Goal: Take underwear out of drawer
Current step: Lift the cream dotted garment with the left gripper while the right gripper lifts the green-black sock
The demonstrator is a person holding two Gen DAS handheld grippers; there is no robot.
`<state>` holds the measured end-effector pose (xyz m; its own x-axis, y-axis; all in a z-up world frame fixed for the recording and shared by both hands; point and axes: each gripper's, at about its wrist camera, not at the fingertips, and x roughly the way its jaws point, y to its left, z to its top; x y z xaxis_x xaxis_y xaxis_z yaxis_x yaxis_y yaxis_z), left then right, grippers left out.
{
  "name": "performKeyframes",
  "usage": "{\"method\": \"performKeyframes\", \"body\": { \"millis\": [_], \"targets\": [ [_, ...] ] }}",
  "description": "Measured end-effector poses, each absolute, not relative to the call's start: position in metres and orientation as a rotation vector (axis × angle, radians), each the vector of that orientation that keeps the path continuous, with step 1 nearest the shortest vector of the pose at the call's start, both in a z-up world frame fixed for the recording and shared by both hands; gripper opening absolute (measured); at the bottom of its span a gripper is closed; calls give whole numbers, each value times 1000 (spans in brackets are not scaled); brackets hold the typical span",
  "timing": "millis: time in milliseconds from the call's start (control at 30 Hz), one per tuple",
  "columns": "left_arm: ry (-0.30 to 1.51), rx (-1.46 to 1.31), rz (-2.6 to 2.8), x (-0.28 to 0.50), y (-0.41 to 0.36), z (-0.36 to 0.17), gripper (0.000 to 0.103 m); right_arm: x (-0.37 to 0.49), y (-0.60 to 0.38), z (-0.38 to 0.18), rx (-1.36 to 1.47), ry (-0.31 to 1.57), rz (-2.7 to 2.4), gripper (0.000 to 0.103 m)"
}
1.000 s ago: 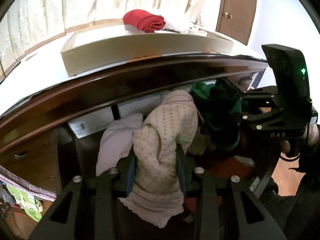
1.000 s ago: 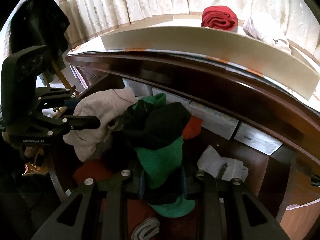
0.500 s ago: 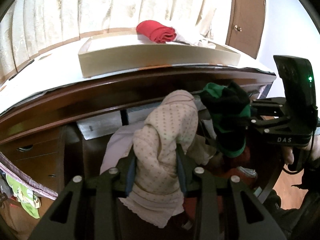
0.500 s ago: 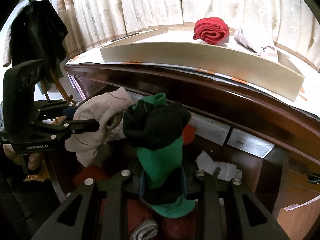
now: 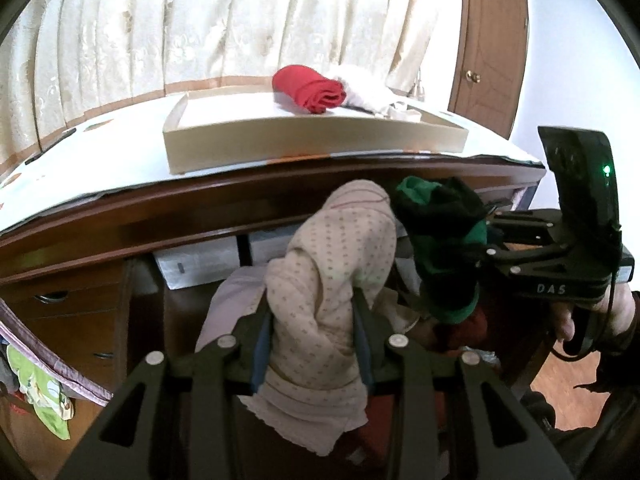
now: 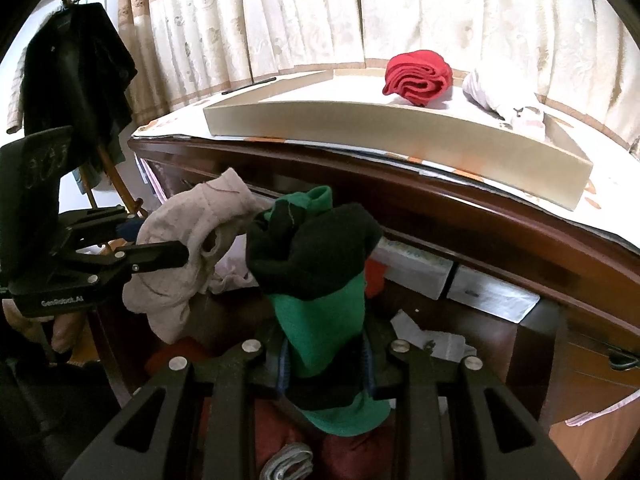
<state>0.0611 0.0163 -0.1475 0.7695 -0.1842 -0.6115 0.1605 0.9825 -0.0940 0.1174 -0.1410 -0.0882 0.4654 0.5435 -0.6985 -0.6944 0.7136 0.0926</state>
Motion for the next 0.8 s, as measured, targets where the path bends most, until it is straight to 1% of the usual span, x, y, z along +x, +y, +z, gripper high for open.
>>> {"method": "performKeyframes", "body": {
  "millis": [500,800],
  "targets": [
    [592,-47,-195,52,14,-136,34,112,-147,-81,-196,700,768,29],
    [541,-75,-163,47,21,-129,34,101,-151,-74,-190,614,782,29]
  ]
}}
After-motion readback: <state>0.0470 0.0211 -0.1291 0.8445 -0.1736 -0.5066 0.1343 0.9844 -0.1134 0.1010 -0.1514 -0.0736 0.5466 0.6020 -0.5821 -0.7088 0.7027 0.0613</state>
